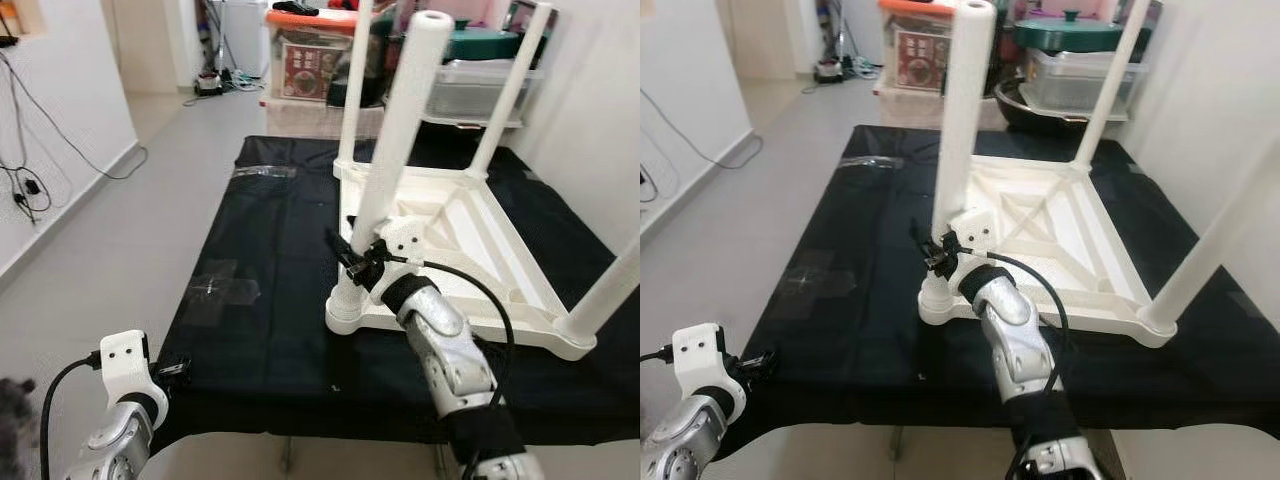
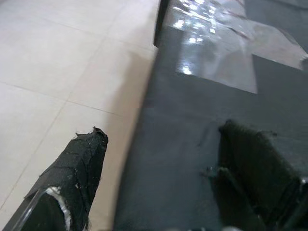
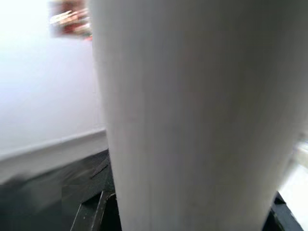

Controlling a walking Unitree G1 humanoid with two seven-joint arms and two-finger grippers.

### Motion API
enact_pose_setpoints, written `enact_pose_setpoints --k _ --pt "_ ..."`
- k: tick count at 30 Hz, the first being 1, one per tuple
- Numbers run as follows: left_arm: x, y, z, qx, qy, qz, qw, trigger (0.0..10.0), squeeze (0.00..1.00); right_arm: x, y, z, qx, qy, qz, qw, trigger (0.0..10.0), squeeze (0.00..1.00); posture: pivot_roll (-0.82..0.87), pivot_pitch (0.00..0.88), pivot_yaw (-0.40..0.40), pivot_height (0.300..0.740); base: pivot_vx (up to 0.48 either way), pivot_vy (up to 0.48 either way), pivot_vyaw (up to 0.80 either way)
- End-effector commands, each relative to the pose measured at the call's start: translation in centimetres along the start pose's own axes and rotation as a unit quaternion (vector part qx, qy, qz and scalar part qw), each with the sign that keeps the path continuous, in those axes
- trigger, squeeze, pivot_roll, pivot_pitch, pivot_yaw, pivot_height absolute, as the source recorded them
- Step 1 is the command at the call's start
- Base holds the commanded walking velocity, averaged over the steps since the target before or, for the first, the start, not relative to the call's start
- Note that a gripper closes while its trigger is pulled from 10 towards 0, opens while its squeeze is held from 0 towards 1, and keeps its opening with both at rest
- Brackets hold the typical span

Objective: Building children table

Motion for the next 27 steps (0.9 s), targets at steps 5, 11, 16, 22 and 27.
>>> enact_pose_setpoints --k 5,11,16,22,27 --pt "0.2 0.0 -0.3 0.006 0.004 0.002 1.0 10.0 0.0 2.7 0.0 -3.2 0.074 -0.019 0.176 0.981 10.0 0.0 0.04 0.0 -0.071 0.74 0.0 0.0 0.0" --pt "0.0 0.1 -0.4 0.006 0.007 0.001 1.0 10.0 0.0 2.6 -1.3 -1.8 0.056 -0.009 0.208 0.976 10.0 0.0 0.04 0.0 -0.077 0.74 0.0 0.0 0.0" --pt "-0.1 0.1 -0.6 0.008 0.009 0.0 1.0 10.0 0.0 3.7 -1.6 -1.1 0.041 -0.014 0.267 0.963 10.0 0.0 0.05 0.0 -0.08 0.74 0.0 0.0 0.0" --pt "0.0 0.1 -0.7 0.009 0.011 0.0 1.0 10.0 0.0 4.2 -1.5 -0.9 0.029 -0.023 0.297 0.954 10.0 0.0 0.05 0.0 -0.082 0.74 0.0 0.0 0.0" --pt "-0.1 0.1 -0.9 0.011 0.014 0.0 1.0 10.0 0.0 4.3 -2.0 -1.3 0.032 -0.046 0.273 0.96 10.0 0.01 0.05 0.0 -0.086 0.74 0.0 0.0 0.0"
Point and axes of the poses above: a point about 5 cm out from each wrist's last joint towards the gripper, its own y axis pointing back from the gripper into the wrist, its own z axis along the axis of the wrist's last joint, x = y × z, the point moved 4 cm from there along -y, pointing out of the wrist towards the gripper, and after that the axes turned 11 degrees about y, right-handed, at the moved point
